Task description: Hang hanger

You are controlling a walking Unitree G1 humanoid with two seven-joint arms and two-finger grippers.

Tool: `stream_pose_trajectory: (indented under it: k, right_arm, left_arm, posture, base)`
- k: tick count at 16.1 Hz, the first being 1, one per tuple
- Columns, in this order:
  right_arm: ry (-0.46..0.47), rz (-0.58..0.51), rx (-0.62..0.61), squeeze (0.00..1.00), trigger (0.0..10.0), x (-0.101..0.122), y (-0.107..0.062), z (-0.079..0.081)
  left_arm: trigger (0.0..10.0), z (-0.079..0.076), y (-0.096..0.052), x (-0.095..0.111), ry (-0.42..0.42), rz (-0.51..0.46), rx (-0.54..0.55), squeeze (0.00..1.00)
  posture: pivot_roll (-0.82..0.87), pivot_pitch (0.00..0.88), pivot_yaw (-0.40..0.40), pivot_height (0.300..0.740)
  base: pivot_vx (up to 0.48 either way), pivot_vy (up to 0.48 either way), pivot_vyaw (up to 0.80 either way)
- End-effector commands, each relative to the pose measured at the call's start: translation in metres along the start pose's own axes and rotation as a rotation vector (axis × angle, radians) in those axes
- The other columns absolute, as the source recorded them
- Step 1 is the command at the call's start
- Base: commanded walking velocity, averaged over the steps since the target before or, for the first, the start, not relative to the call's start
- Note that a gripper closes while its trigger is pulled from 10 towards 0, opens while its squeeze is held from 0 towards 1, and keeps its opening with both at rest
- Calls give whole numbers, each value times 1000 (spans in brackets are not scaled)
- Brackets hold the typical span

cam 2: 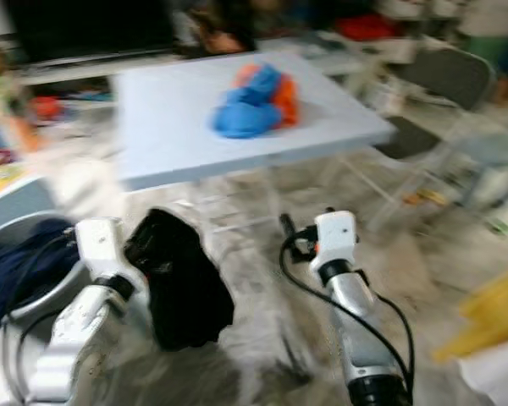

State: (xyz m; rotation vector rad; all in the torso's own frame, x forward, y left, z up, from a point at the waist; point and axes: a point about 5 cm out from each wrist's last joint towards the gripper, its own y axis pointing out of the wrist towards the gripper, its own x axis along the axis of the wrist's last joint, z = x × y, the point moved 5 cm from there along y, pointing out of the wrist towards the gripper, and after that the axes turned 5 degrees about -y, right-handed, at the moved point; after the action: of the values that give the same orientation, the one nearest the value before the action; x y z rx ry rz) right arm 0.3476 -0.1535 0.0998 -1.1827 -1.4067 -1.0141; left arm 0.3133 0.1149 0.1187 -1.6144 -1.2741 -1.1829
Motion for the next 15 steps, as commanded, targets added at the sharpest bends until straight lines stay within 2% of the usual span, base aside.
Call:
stream_pose_trajectory:
  k: [1,6,9,15]
  right_arm:
    - [3,-15,1,0,10000,6,4,3]
    - [0,-14,-21,0,10000,6,3,-1]
    - [3,-12,-29,0,10000,5,2,-2]
    - [12,-7,-33,0,10000,4,2,-1]
  left_arm:
    - [10000,7,-3,8,18,-29,17,0]
    - [10000,6,1,7,24,-25,11,0]
    - [10000,5,1,5,26,-17,3,0]
    - [10000,-2,-2,-11,33,65,-46,0]
  posture:
    - [-62,0,25,740]
    - [-69,0,35,740]
    - [-69,0,37,740]
    - [-65,0,35,740]
  base:
    - [330,0,-800]
    - [331,0,-800]
    - [325,245,-800]
    - [329,244,-800]
